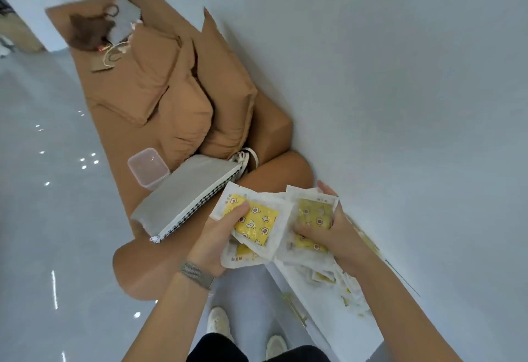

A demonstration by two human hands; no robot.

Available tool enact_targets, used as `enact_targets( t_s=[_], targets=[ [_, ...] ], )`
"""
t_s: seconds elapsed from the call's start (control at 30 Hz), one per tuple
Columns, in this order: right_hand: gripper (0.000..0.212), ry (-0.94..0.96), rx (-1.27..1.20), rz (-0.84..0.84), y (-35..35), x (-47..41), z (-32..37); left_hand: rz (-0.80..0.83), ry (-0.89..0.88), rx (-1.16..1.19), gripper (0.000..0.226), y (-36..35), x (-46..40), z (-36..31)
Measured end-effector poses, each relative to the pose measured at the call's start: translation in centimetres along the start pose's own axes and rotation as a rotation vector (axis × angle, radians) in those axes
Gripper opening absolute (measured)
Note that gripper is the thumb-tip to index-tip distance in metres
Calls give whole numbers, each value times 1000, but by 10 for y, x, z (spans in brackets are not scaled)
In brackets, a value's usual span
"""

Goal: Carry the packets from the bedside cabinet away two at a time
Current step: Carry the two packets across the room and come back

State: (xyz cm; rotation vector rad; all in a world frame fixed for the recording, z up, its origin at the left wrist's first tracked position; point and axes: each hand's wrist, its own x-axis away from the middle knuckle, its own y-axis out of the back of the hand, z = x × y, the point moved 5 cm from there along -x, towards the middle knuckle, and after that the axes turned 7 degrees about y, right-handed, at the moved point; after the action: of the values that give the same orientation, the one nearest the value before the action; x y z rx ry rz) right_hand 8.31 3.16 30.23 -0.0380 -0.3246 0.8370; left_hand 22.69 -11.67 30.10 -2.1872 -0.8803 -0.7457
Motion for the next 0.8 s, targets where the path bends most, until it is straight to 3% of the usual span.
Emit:
enact_targets(
  t_s=[0.1,0.17,0.27,0.4,0.5,0.57,0.7,0.8],
  targets=[
    [32,-67,89,80,-45,-2,4,-124,-82,84,28,61,41,-4],
    [19,-120,128,123,-82,-6,-1,-249,-139,124,23,110,73,-2],
    [20,-177,176,245,-155,-9,-12,-376,-172,204,35,184,123,11],
    [29,-221,220,491,-282,3,-31,-543,-228,338,32,283,193,33],
    [23,-216,225,637,-374,21,-47,-660,-271,422,15,351,238,46],
    [20,-222,227,687,-435,35,-65,-729,-293,479,10,396,268,54],
    [33,-273,223,774,-539,66,-100,-824,-345,541,12,472,315,64],
    [24,-286,249,814,-601,79,-119,-875,-387,602,12,520,339,66]
  ],
)
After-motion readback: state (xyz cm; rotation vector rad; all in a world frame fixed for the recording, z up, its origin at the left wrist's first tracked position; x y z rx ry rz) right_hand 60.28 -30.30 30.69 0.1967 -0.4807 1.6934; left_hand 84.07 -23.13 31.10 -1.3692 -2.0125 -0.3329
